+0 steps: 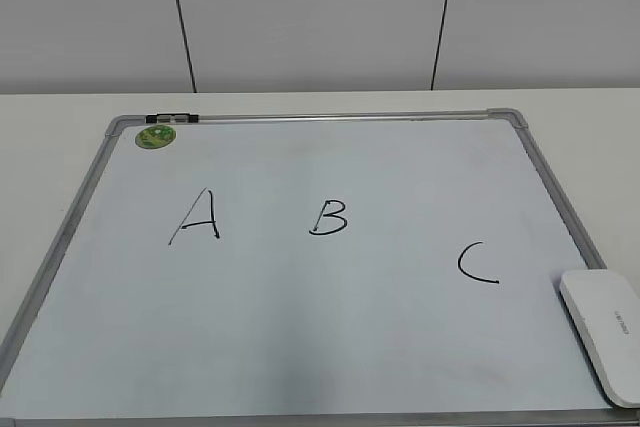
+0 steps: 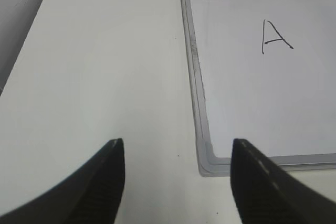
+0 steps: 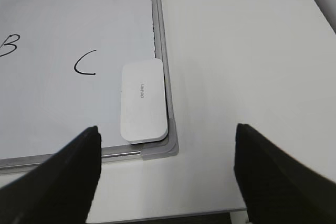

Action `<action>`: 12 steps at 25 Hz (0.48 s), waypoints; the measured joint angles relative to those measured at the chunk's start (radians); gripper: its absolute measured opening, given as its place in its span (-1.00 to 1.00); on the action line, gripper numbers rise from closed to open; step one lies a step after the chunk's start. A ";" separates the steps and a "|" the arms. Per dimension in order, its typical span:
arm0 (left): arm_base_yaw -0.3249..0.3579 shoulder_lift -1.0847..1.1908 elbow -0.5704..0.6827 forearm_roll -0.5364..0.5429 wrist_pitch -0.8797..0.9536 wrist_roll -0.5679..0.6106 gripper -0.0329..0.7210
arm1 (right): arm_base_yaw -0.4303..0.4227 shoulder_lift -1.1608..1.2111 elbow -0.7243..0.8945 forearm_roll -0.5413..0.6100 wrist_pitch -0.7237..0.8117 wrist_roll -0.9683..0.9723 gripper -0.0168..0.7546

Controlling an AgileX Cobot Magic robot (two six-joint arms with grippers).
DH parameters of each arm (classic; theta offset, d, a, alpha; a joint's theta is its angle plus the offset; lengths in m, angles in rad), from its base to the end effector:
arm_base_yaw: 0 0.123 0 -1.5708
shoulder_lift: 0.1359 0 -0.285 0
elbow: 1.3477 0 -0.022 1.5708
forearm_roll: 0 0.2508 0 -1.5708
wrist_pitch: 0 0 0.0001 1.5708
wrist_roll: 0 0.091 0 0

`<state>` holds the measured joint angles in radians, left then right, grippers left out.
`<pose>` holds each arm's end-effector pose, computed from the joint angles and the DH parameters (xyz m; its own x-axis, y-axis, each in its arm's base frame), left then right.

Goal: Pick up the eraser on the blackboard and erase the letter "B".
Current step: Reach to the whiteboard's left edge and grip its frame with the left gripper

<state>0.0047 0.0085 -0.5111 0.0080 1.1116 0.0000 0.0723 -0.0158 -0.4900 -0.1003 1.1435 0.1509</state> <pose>-0.0070 0.0006 0.2763 -0.4985 0.0012 -0.8669 -0.0091 0.9999 0.0066 -0.0094 -0.0090 0.2682 -0.5164 0.0714 -0.8534 0.0623 0.9970 0.0458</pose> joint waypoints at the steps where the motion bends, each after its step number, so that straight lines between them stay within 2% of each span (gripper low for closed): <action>1: 0.000 0.000 0.000 0.000 0.000 0.000 0.31 | 0.000 0.000 0.000 0.000 0.000 0.000 0.56; 12: 0.000 0.000 0.000 0.000 0.000 0.000 0.31 | 0.000 0.000 0.000 0.000 0.000 0.000 0.56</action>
<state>0.0047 0.0085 -0.5111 0.0080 1.1116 0.0000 0.0723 -0.0158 -0.4900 -0.1003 1.1435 0.1509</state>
